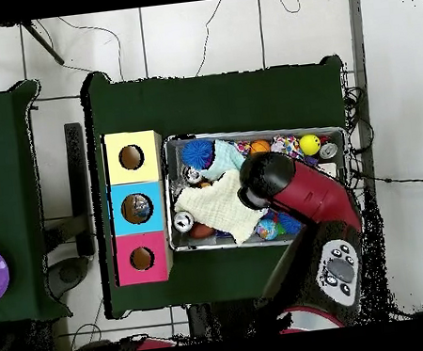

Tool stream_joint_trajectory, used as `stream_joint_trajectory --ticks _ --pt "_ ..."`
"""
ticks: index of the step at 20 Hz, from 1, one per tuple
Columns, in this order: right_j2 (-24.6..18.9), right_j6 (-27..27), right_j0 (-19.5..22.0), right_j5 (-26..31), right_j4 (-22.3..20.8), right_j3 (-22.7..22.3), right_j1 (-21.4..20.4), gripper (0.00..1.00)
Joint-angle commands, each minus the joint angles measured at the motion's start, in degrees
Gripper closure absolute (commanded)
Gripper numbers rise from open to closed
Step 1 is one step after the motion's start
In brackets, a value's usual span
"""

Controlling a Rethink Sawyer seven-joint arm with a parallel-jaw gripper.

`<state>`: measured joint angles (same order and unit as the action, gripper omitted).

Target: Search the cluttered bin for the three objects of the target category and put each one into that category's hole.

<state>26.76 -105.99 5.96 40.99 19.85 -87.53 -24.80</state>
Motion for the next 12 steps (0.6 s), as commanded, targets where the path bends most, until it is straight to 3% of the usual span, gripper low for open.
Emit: stream_joint_trajectory --ticks 1,8,12 --pt "1.6 -23.7 -2.8 9.8 3.0 5.9 3.7 1.0" --pt "1.6 -29.8 -5.4 10.7 4.0 6.3 4.1 1.0" --pt "2.4 -34.7 -7.0 13.0 4.6 8.8 5.4 1.0"
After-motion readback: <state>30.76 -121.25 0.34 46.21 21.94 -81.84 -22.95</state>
